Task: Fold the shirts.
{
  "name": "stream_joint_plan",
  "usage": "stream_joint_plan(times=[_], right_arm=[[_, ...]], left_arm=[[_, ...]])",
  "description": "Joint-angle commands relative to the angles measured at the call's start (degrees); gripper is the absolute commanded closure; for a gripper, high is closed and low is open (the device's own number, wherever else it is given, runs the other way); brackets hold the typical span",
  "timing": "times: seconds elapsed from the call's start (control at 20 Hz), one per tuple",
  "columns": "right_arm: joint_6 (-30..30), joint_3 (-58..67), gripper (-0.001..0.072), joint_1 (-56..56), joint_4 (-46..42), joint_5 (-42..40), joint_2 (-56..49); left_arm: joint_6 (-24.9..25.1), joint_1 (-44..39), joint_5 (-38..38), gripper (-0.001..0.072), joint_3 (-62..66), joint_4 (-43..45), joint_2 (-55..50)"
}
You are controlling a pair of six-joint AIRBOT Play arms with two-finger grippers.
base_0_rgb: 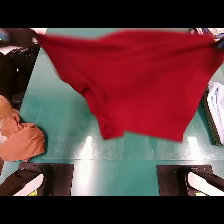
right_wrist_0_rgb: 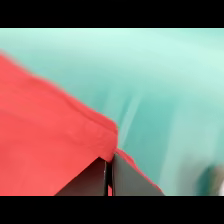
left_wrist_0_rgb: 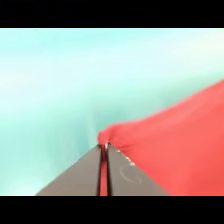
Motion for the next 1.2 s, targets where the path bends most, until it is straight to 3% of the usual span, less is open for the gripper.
stream_joint_plan(times=[0.0, 0.35, 0.6, 0.85, 1.15], right_arm=[[0.0, 8.26, 0.0698, -3.58, -0.07, -1.6, 6.84], [0.0, 10.6, 0.0698, -13.42, -0.02, -6.69, 18.82], [0.0, 2.99, 0.0698, -17.18, 0.13, -9.97, 23.41], [0.02, -2.49, 0.0699, -14.69, 7.41, -1.75, 13.2], [0.02, -11.91, 0.0698, -3.17, 0.87, -2.05, -7.87]], left_arm=[[-0.07, 0.04, 2.43, 0.0682, 11.8, 1.09, 7.96], [-0.07, 0.04, 4.61, 0.0682, 30.71, -1.9, 9.99], [-0.04, 0.04, 4.24, 0.0682, 26.8, -3.52, 9.57], [-0.11, 0.04, -0.44, 0.0682, 14.19, 5.18, 2.21], [-1.6, 0.04, -8.48, 0.0681, 7.98, 8.76, -20.22]])
